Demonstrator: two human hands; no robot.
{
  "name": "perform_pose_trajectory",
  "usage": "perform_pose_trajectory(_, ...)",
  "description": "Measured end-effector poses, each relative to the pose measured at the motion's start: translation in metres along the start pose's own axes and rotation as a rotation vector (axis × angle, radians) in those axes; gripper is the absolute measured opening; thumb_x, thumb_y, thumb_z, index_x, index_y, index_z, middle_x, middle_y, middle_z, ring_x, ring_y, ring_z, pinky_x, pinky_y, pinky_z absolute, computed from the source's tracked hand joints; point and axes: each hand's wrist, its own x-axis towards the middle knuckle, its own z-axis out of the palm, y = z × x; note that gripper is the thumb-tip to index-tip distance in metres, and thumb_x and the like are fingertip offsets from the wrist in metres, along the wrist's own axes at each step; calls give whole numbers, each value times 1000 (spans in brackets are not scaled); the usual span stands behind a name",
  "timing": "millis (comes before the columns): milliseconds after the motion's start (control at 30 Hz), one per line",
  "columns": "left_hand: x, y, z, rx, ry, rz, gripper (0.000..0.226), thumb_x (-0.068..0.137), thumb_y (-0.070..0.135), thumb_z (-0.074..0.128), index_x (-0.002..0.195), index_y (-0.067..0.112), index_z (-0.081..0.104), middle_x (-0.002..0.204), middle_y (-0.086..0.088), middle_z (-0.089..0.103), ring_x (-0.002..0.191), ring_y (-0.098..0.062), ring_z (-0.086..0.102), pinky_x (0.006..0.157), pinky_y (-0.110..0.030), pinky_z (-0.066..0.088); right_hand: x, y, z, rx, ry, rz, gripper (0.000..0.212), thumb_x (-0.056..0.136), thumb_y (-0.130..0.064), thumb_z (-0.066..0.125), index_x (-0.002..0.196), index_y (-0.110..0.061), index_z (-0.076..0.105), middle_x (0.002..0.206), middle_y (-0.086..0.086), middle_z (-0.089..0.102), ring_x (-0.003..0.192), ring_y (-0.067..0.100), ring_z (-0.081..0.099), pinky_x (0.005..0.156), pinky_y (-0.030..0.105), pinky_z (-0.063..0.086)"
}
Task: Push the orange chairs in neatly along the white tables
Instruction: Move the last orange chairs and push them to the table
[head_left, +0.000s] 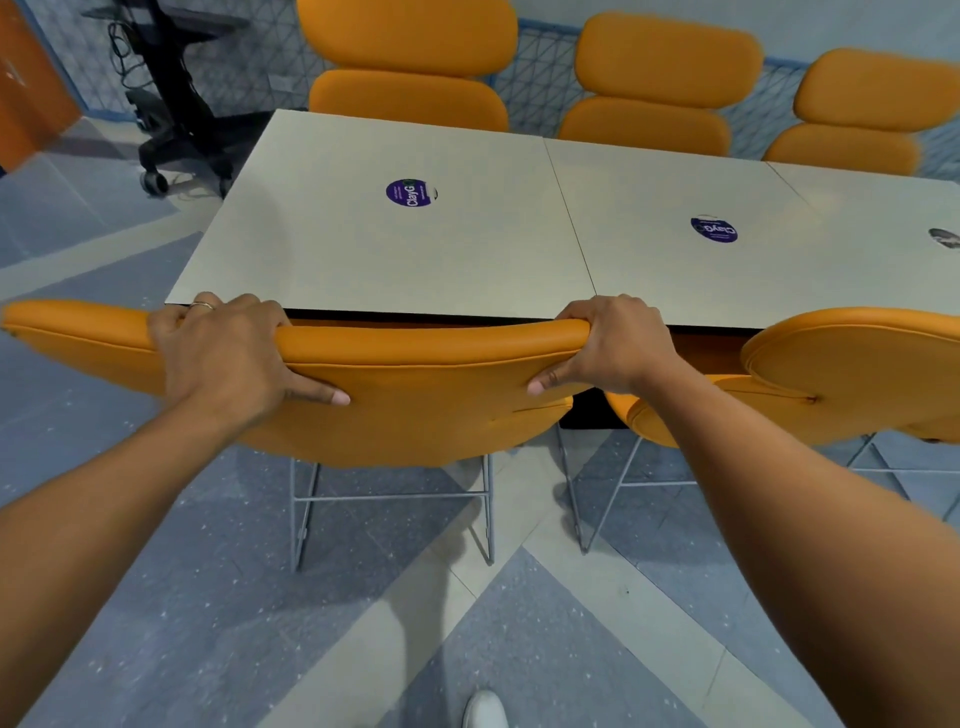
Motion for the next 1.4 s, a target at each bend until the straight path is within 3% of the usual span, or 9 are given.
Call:
perform_pose_trajectory(167,2,-8,2,4,23,44,89,30,98,46,83,28,57,73,4,49,88,-33,52,78,-44,29,-5,-3,10,14,99,18,91,38,-90,70,110,-35,68,95,-6,68,96,22,59,87,45,51)
perform_pose_trajectory(367,-1,-13,4,10,26,58,92,32,98,45,89,27,59,76,5,48,89,-33,53,79,-45,30,-8,-6,16,-13,117,31,90,40,-88,73,111,-33,67,95,-3,67,96,24,60,87,45,50)
perform_pose_trajectory(667,-11,-18,-3,-194,-68,69,90,41,95,47,106,34,58,103,0,61,107,-32,51,98,-51,29,-13,-2,18,-46,110,15,88,49,-86,73,119,-33,61,104,-2,61,104,26,53,90,42,39)
perform_pose_trajectory(867,-13,-22,-15,-326,-130,84,86,51,90,51,120,38,56,116,2,63,116,-28,49,105,-50,25,-14,-3,13,-49,68,10,88,51,-87,71,120,-34,59,106,-3,61,106,26,53,93,44,41)
perform_pose_trajectory(1133,-4,-11,-33,-504,-202,62,60,60,80,56,109,44,57,116,13,61,101,-11,51,95,-46,43,-24,-3,-11,170,-87,-11,84,63,-86,63,128,-33,59,113,-6,62,108,21,56,97,48,48)
perform_pose_trajectory(1267,6,-3,-45,-557,-190,102,57,63,77,59,109,43,57,119,11,61,110,-15,53,96,-47,45,-25,-4,-25,302,-97,31,86,63,-87,61,130,-33,59,129,-3,60,119,22,54,97,41,50)
perform_pose_trajectory(1400,25,5,-67,-555,-101,158,53,70,69,65,113,39,59,116,10,62,102,-10,50,82,-33,43,-21,-5,-55,274,-37,17,84,65,-86,63,131,-34,58,131,-5,60,123,20,53,97,38,48)
